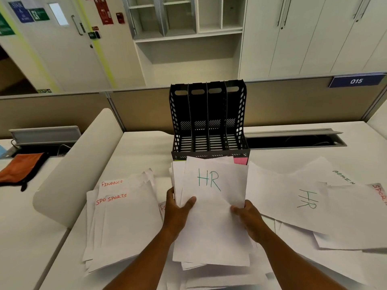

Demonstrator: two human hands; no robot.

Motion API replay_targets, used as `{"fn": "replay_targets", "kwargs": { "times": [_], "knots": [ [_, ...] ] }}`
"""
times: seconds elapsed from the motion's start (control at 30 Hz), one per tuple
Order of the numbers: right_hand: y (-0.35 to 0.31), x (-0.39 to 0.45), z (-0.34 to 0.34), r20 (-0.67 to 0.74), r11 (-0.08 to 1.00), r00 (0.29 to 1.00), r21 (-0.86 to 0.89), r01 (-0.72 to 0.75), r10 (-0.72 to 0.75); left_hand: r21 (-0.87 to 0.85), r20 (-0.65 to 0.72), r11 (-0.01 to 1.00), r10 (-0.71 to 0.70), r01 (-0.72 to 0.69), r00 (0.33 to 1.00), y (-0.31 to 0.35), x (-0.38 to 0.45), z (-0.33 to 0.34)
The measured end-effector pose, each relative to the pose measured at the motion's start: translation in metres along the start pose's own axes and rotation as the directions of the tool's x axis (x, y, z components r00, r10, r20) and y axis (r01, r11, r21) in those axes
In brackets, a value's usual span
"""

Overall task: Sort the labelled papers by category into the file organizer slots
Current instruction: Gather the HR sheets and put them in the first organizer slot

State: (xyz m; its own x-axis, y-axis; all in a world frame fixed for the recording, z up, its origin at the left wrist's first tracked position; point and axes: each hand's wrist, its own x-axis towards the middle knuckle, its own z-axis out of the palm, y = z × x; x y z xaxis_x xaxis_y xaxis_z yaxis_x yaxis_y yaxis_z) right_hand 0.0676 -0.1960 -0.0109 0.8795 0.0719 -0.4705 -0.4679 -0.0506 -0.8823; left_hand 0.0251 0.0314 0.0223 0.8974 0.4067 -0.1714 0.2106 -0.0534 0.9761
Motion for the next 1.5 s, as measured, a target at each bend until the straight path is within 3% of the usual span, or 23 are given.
{"fn": "replay_targets", "kwargs": {
  "times": [0.13,0.33,0.53,0.63,0.77,0.9,1.17,1.4,1.5],
  "knots": [
    [-0.006,0.001,0.003,0.019,0.999,0.999,-0.022,0.049,-0.048,-0.003,0.014,1.0,-0.028,0.028,1.0,0.0,0.0,-0.001],
    [-0.024,0.001,0.018,0.048,0.986,0.991,-0.103,0.133,-0.129,0.02,0.019,0.999,0.042,-0.042,0.999,0.004,0.003,0.0],
    [-0.04,-0.003,0.031,-0.068,0.973,0.971,-0.056,0.226,-0.229,-0.097,-0.093,0.988,0.112,-0.121,0.989,0.022,0.004,0.006],
    [-0.052,-0.006,0.036,-0.146,0.96,0.95,-0.013,0.279,-0.277,-0.06,-0.143,0.977,0.193,-0.204,0.971,0.035,0.006,0.011],
    [-0.067,-0.011,0.041,-0.146,0.935,0.924,-0.015,0.354,-0.352,-0.031,-0.164,0.964,0.256,-0.264,0.953,0.052,0.008,0.018],
    [-0.07,-0.015,0.039,-0.144,0.919,0.908,-0.084,0.385,-0.393,-0.065,-0.129,0.976,0.197,-0.207,0.972,0.054,0.009,0.017],
    [-0.062,-0.016,0.032,-0.083,0.912,0.925,-0.218,0.347,-0.371,0.088,-0.011,0.995,0.049,-0.048,0.999,0.037,0.009,0.011],
    [-0.052,-0.01,0.02,-0.049,0.92,0.942,-0.241,0.31,-0.331,0.053,-0.044,0.993,0.112,-0.11,0.993,0.036,0.01,0.003],
    [-0.041,-0.003,0.012,-0.074,0.923,0.953,-0.281,0.263,-0.294,0.107,-0.014,0.993,0.047,-0.045,0.999,0.033,0.013,0.002]
  ]
}}
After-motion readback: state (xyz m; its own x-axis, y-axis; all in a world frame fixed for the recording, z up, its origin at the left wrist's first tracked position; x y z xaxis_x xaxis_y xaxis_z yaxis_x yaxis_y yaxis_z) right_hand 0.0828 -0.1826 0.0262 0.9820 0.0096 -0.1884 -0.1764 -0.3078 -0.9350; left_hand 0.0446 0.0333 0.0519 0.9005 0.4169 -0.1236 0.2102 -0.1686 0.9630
